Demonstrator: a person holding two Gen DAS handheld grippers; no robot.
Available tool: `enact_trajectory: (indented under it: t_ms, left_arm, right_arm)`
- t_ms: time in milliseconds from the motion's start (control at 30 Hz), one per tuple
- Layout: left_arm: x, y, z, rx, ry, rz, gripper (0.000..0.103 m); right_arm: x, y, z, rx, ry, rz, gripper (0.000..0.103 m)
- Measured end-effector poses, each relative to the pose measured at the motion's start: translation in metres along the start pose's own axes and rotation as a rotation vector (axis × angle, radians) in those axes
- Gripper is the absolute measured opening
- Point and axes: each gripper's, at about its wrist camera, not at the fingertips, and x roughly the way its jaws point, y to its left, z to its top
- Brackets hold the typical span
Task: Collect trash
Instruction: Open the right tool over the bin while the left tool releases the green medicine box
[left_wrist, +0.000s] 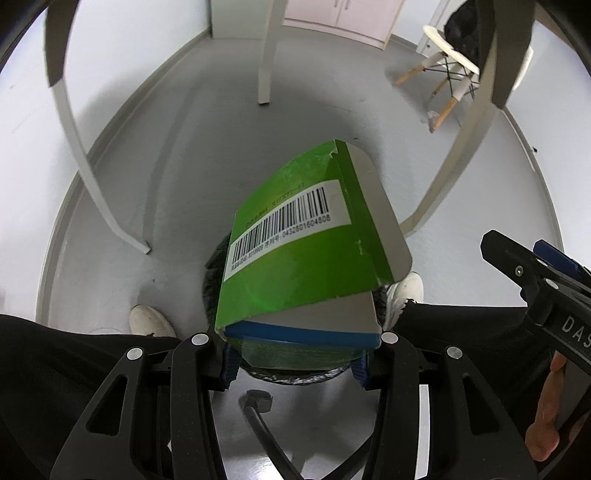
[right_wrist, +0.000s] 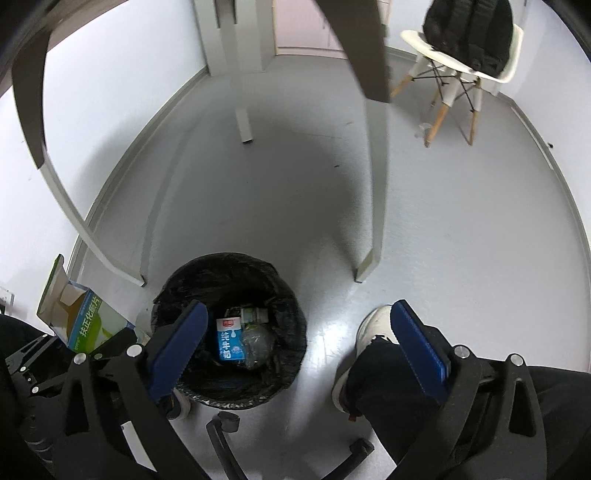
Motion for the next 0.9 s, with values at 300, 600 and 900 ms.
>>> enact_trajectory:
  t_ms: [300,600,900]
  left_arm:
    - [0.006,-0.016,0.003,0.024,0.009,-0.024,0.048]
    - [0.009,-0.016,0.007,0.007,0.003,-0.007,0.065]
    - [0.005,-0.007,0.004,-0.018,-0.026,0.031,0.092]
  right_arm:
    - [0.003,-0.019,0.0,0.034,0.011,-0.018,0.095]
    - [0.007,-0.017,0.003,0.025,0.022,-0.005,0.095]
    - [0.006,-0.01,0.005,0.015,0.017,0.007,0.095]
